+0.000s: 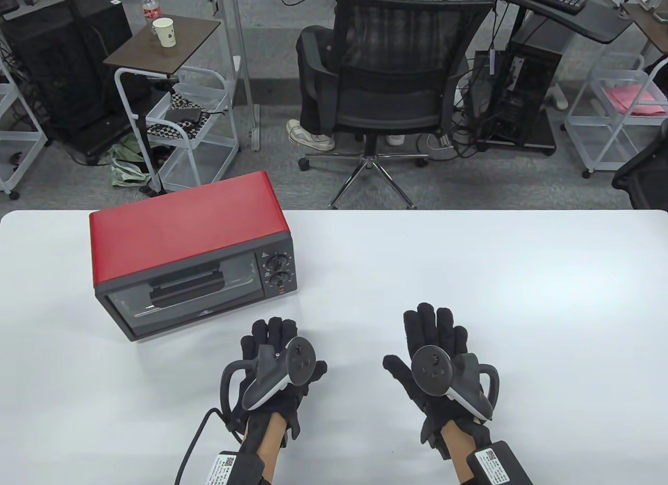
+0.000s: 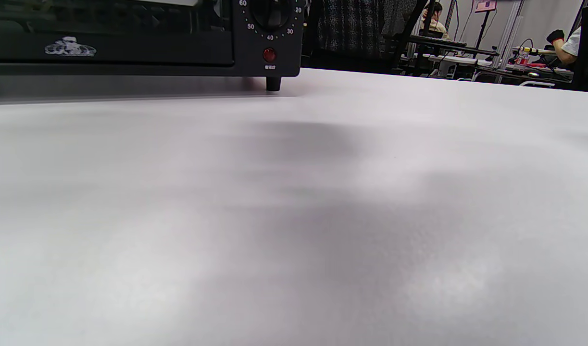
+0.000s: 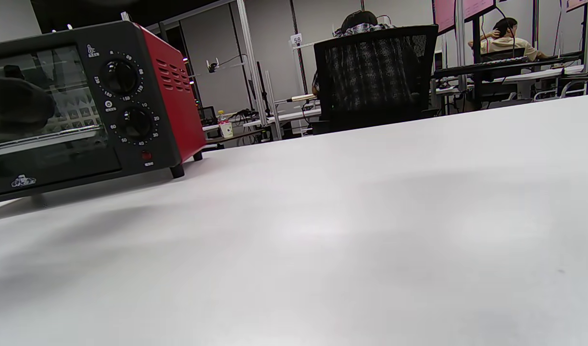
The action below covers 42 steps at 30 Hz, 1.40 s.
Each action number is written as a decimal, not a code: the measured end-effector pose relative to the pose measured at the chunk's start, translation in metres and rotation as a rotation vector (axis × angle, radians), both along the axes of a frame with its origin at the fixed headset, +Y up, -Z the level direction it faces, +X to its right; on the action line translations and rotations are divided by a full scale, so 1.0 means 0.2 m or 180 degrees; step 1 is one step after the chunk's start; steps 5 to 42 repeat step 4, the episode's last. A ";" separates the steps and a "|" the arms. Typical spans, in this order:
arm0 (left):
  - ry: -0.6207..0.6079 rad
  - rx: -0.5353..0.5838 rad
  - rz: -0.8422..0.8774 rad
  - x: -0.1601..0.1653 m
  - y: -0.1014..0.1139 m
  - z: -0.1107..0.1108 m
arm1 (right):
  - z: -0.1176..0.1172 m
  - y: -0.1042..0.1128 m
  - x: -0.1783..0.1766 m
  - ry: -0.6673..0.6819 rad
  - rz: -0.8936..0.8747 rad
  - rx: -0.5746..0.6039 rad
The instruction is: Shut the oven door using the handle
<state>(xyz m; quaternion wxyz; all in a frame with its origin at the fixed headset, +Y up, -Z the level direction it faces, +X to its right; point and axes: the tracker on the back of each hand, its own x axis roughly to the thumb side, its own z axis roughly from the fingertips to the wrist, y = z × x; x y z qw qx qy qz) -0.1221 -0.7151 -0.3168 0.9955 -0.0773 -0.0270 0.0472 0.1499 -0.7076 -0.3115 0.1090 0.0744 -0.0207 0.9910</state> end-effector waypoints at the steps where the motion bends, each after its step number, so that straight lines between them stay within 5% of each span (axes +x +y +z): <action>1: 0.0007 -0.0006 0.0001 0.00 0.00 0.00 | 0.00 0.00 0.00 0.0004 0.0002 0.0000; 42: 0.0028 -0.0074 -0.0047 0.00 0.00 0.01 | 0.00 -0.02 -0.01 0.0042 0.0045 -0.0074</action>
